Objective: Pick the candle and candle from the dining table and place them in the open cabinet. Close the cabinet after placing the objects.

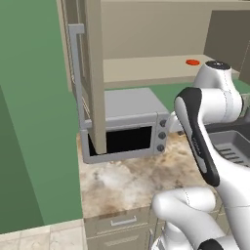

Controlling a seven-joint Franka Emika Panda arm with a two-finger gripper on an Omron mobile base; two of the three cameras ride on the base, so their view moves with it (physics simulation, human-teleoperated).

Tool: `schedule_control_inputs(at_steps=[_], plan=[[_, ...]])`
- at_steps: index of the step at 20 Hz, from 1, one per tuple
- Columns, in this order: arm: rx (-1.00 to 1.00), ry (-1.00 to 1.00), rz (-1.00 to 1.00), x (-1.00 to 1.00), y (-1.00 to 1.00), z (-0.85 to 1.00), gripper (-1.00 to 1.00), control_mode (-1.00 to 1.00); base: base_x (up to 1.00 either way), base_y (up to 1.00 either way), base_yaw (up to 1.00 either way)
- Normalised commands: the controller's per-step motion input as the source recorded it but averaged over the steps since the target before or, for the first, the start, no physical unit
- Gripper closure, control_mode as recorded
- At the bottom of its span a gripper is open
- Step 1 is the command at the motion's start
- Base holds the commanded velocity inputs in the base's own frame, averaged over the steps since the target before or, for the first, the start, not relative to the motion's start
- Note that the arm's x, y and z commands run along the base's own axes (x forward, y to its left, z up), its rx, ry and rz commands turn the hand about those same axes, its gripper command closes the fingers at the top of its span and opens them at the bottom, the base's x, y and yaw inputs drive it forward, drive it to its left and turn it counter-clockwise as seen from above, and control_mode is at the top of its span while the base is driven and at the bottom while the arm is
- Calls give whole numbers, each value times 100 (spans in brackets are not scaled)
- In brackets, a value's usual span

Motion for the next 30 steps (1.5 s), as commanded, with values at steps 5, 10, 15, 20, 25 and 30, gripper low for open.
schedule_control_inputs(at_steps=[5,10,15,20,25,30], plan=[[0,0,0,0,0,0,100,100,0,0,0],[0,0,-3,-11,0,0,100,-100,0,0,0],[-3,-3,4,-7,-4,33,100,-100,0,0,0],[-5,-8,0,-11,0,82,100,-100,0,0,0],[0,-15,0,10,0,63,100,-100,0,0,0],[0,-21,0,40,0,39,100,-100,0,0,0]])
